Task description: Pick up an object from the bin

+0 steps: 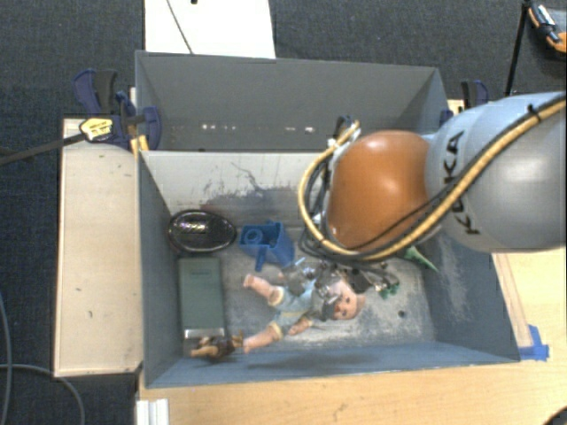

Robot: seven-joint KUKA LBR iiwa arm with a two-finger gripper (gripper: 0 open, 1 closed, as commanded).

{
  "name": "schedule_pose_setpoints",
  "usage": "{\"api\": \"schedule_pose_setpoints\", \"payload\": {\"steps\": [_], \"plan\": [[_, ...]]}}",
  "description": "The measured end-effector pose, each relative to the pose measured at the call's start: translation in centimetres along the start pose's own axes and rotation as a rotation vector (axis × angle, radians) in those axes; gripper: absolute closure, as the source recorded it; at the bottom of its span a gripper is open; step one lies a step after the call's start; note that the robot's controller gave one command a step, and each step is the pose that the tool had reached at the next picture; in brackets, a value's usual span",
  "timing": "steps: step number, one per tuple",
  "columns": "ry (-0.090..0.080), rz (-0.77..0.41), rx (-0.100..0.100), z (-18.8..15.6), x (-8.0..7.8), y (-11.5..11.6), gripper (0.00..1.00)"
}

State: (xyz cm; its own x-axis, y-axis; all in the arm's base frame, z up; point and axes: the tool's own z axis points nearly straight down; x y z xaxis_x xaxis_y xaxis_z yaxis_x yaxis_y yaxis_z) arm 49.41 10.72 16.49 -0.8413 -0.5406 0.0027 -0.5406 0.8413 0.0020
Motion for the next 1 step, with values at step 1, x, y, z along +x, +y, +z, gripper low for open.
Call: {"api": "schedule_pose_setpoints", "payload": {"steps": [1], "plan": [[-0.002, 0.001, 0.001, -1.9, -0.04, -0.02, 1.0]]}}
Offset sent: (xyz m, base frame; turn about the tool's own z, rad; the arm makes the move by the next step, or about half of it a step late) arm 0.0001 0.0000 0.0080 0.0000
